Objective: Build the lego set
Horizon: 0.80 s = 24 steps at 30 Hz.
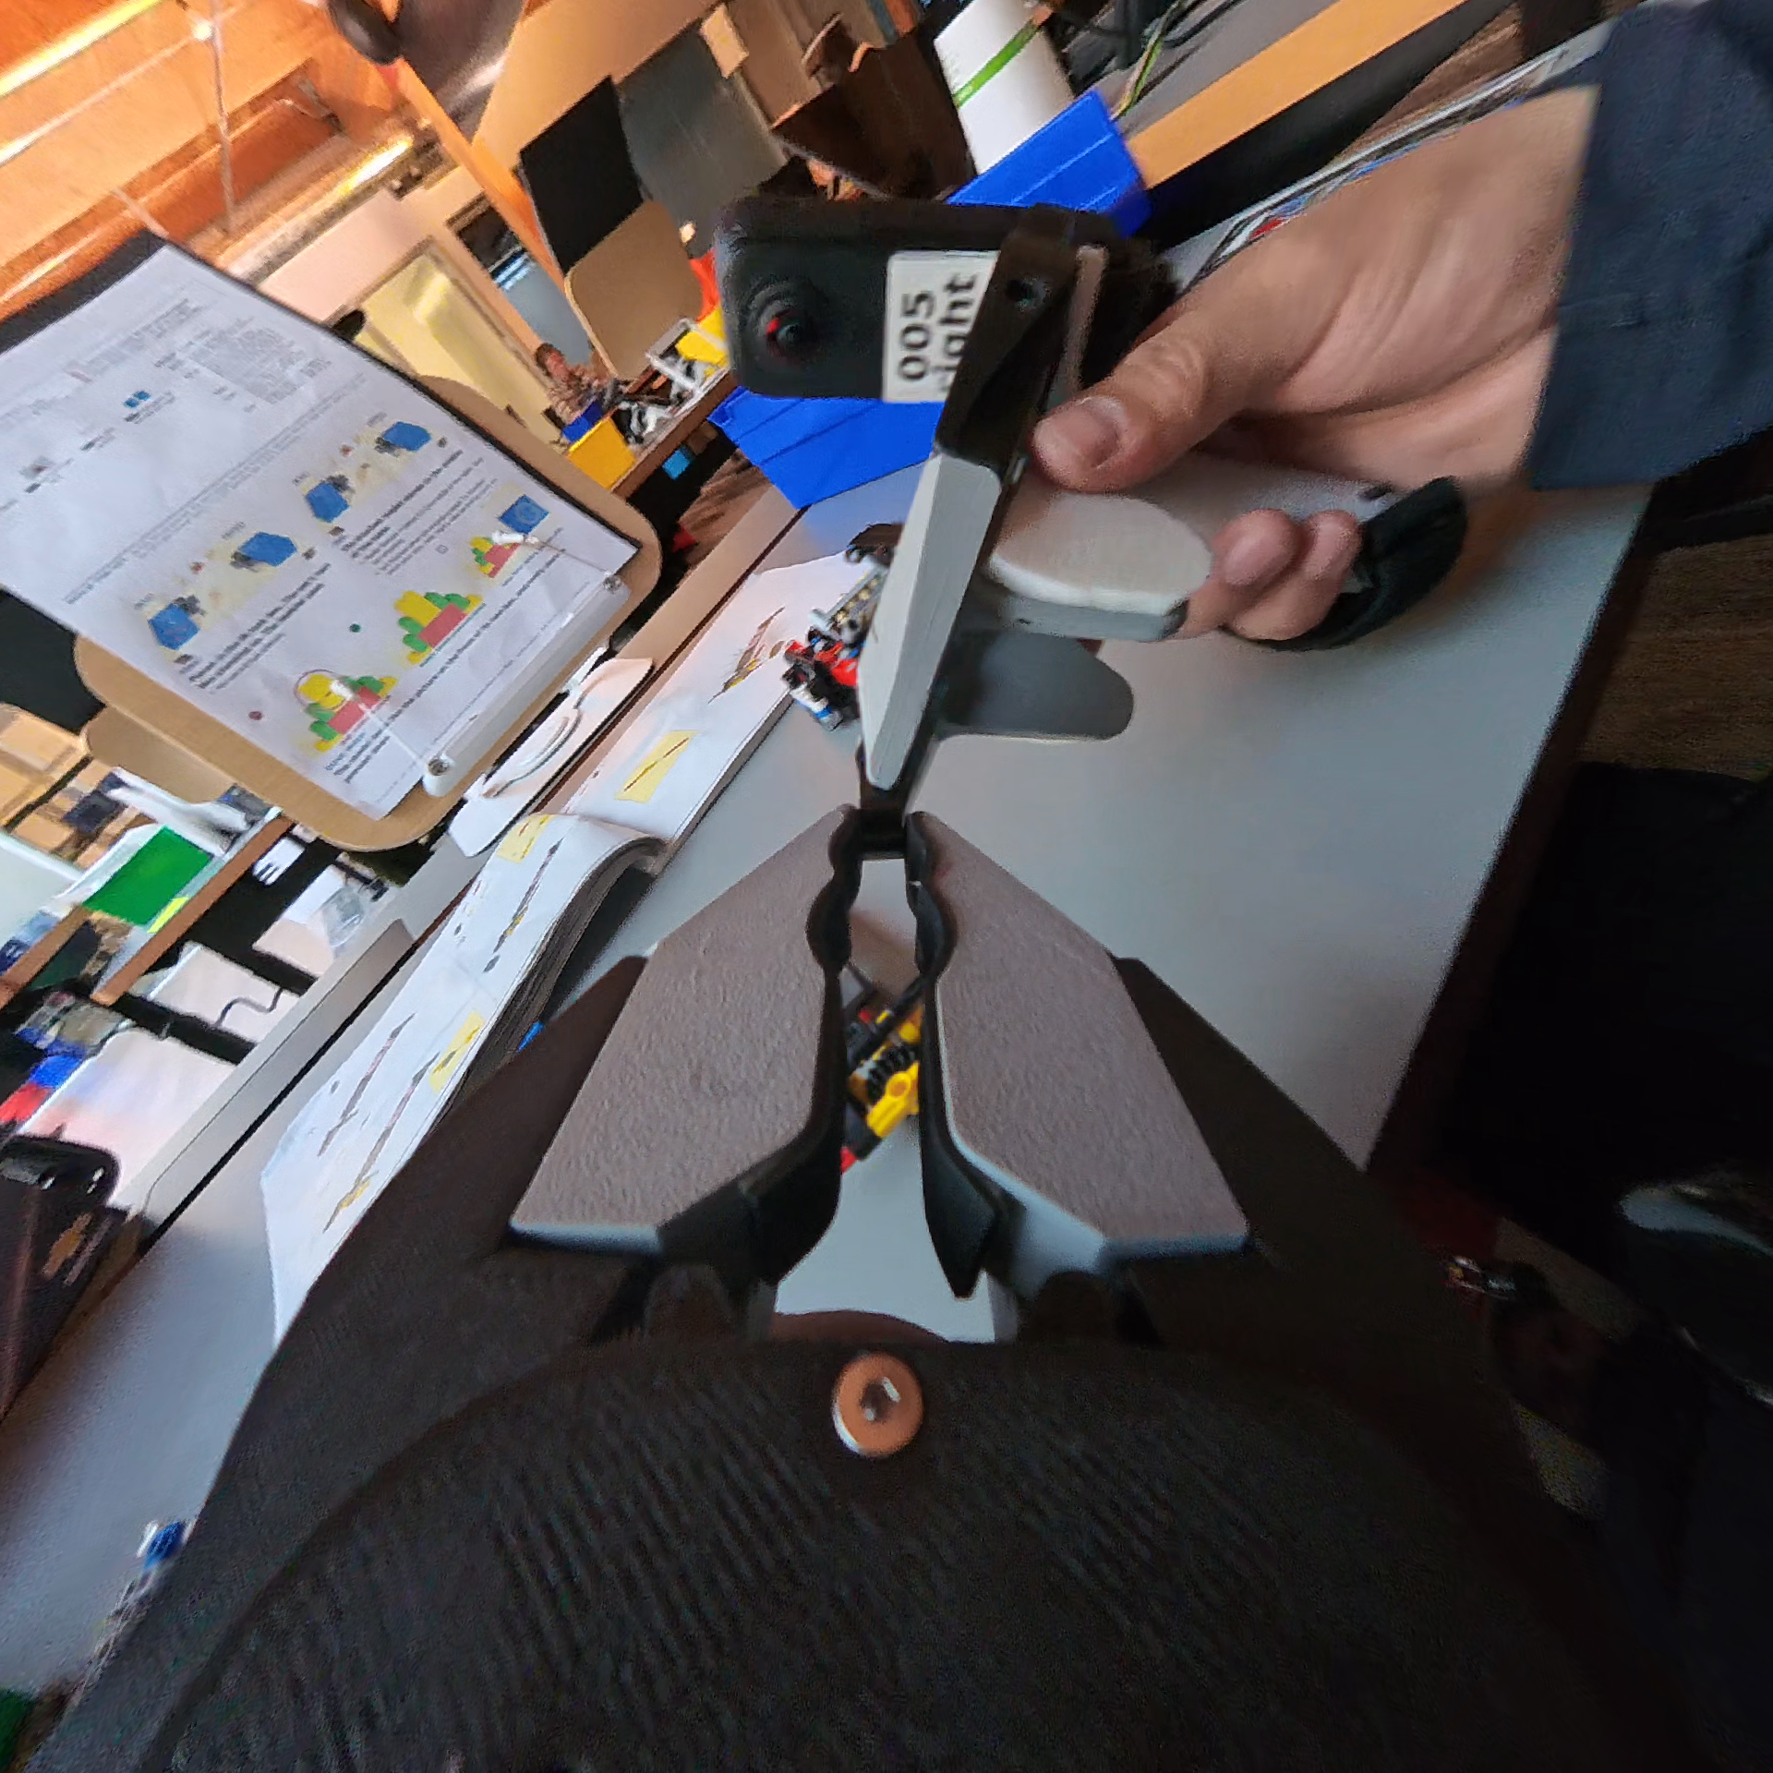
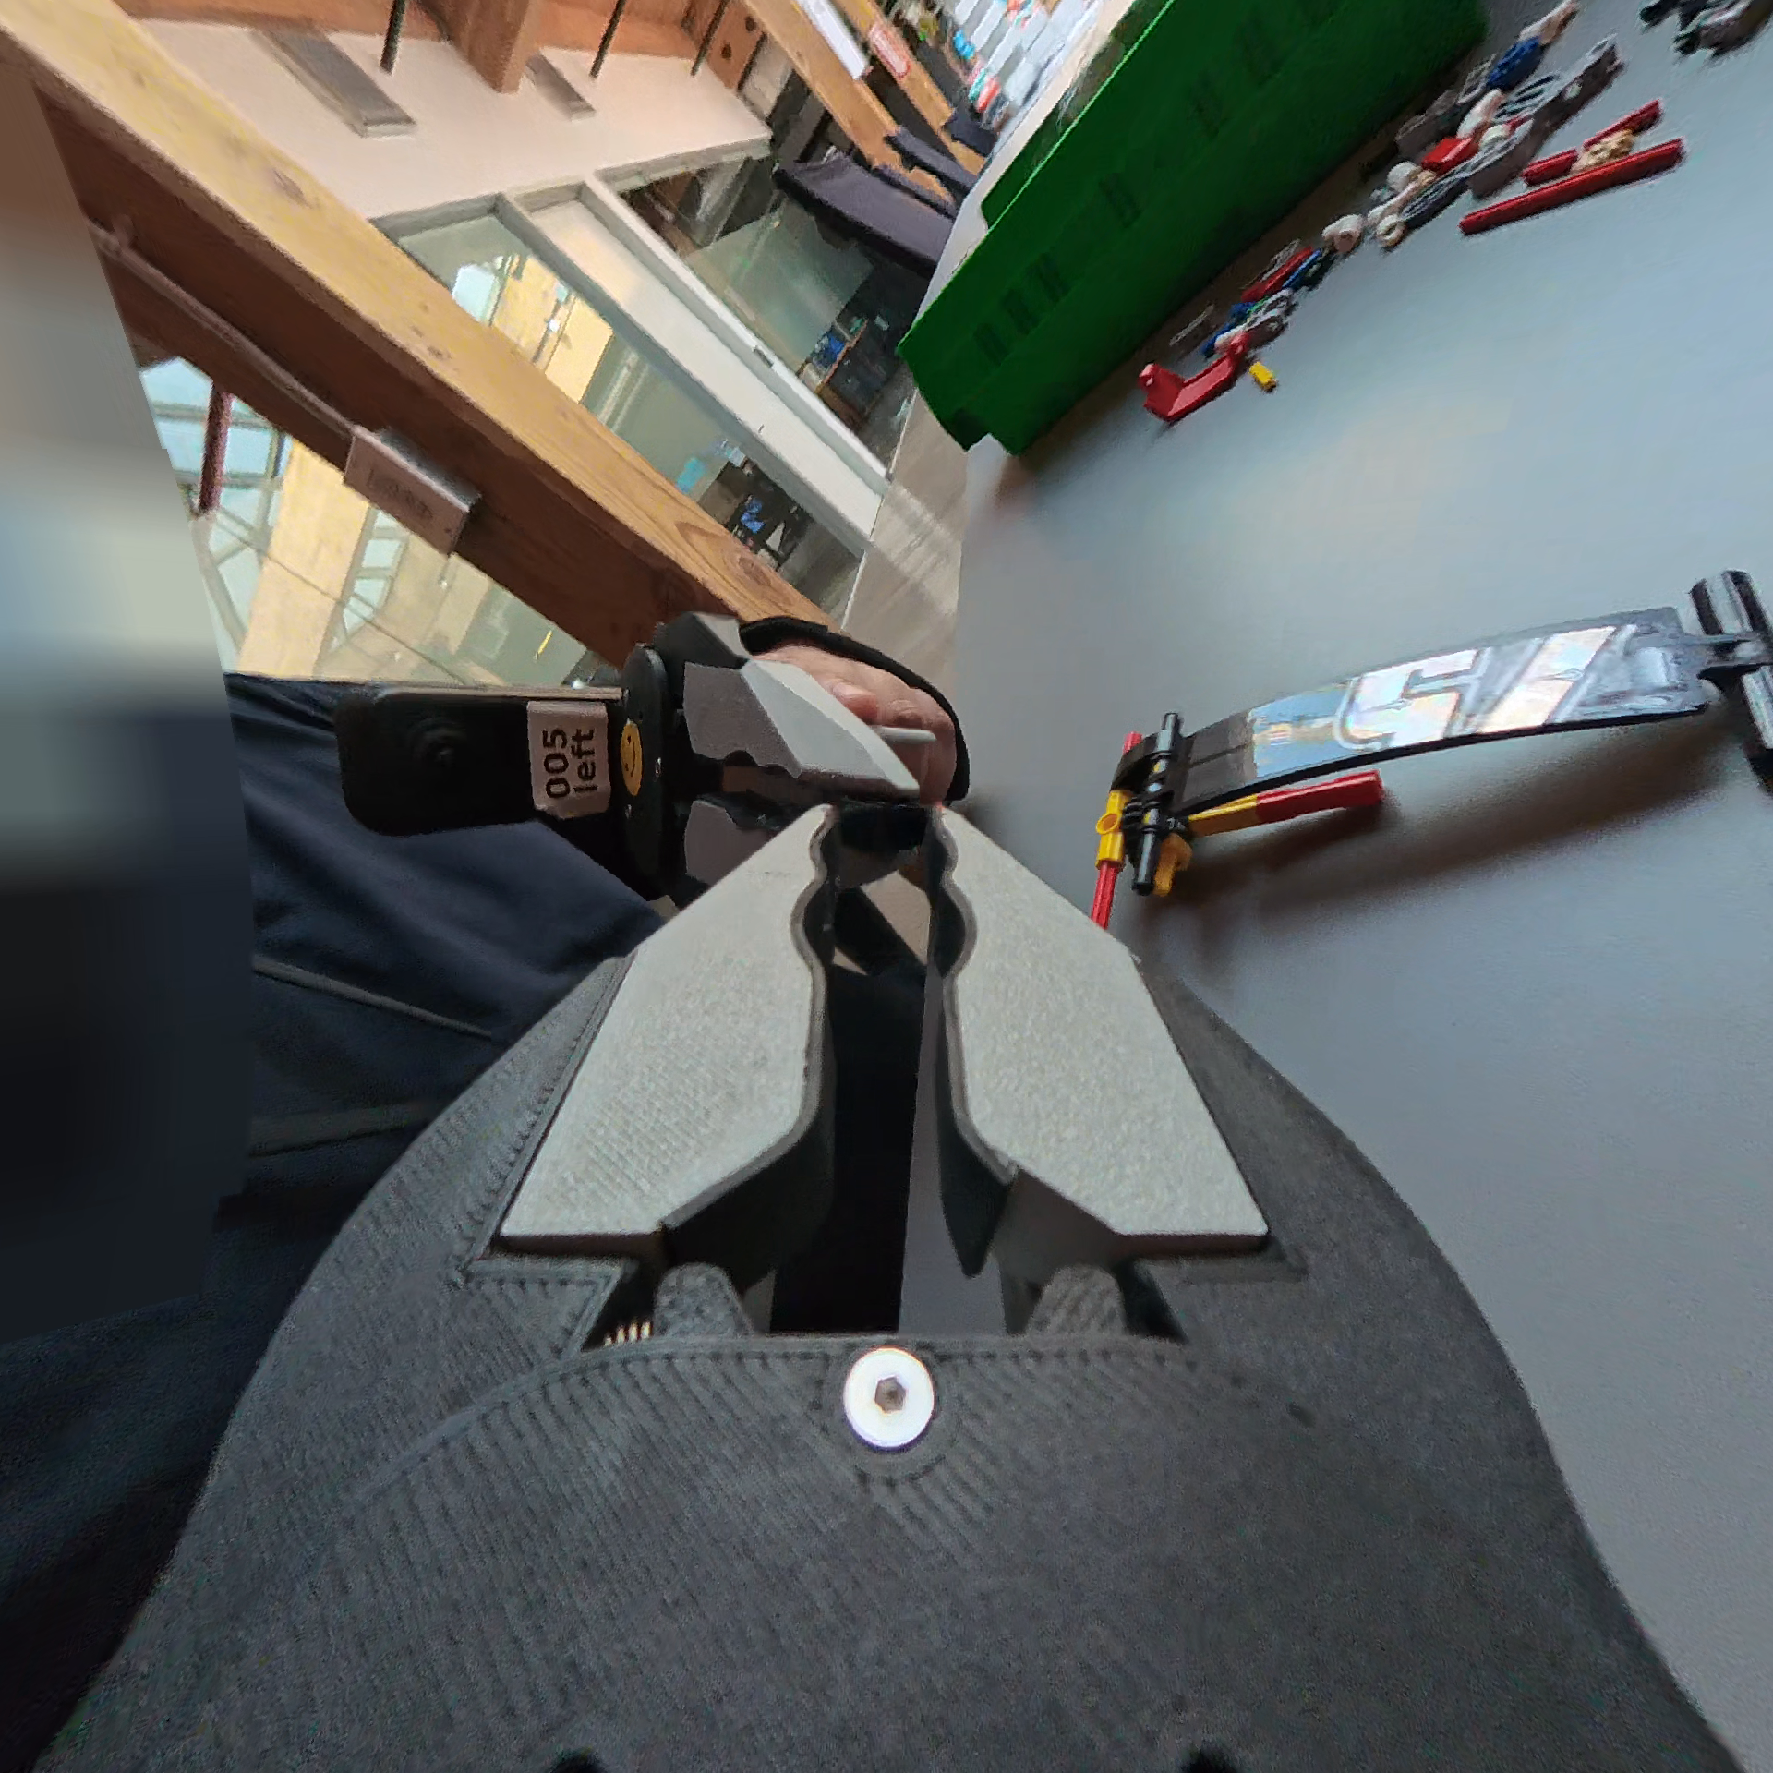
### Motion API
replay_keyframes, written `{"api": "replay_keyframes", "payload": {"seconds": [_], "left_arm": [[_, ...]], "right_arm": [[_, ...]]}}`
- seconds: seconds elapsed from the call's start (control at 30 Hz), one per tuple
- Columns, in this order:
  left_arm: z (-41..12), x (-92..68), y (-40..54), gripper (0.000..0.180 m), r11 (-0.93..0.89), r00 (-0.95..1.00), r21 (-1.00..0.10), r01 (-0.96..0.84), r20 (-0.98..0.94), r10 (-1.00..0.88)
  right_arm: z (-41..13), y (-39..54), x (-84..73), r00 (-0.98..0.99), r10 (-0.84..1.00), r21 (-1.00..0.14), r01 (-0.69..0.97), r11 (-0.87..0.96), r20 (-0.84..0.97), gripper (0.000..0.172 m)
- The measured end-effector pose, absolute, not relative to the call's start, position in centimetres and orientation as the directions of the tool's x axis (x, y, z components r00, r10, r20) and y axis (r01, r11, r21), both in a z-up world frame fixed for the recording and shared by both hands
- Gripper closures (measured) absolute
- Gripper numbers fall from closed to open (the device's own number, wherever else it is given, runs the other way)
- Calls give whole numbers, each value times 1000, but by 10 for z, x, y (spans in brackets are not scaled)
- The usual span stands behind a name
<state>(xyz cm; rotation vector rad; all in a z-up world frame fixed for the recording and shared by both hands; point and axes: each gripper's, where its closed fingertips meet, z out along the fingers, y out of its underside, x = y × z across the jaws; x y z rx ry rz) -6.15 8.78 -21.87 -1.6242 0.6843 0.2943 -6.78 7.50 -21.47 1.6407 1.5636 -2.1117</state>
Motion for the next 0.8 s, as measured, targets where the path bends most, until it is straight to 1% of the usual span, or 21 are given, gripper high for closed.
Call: {"api": "replay_keyframes", "payload": {"seconds": [0.07,0.17,0.23,0.37,0.47,0.5,0.57,0.7,0.8], "left_arm": [[-222,-71,93,175,-81,807,-816,-572,-543,-231],[-225,-81,96,175,-123,836,-836,-535,-503,-218],[-221,-80,95,175,-106,845,-849,-518,-488,-220],[-219,-75,93,175,-89,849,-859,-503,-472,-237],[-216,-72,90,174,-78,866,-886,-457,-424,-265],[-215,-72,90,175,-77,873,-894,-442,-409,-267],[-213,-72,90,175,-74,879,-901,-428,-396,-266],[-210,-72,90,175,-61,890,-917,-395,-365,-274],[-209,-72,90,175,-58,893,-921,-385,-356,-277]], "right_arm": [[-217,82,-75,-366,530,-639,538,-550,-765,158],[-220,92,-79,-296,622,-678,467,-568,-725,161],[-221,92,-78,-281,651,-694,462,-552,-705,161],[-205,86,-78,-364,604,-704,420,-573,-709,156],[-207,86,-77,-373,588,-696,429,-576,-717,167],[-206,85,-76,-381,571,-686,433,-584,-727,167],[-205,85,-74,-391,530,-659,447,-606,-753,166],[-205,82,-74,-405,501,-644,461,-611,-765,161],[-204,82,-74,-409,480,-630,465,-622,-776,161]]}}
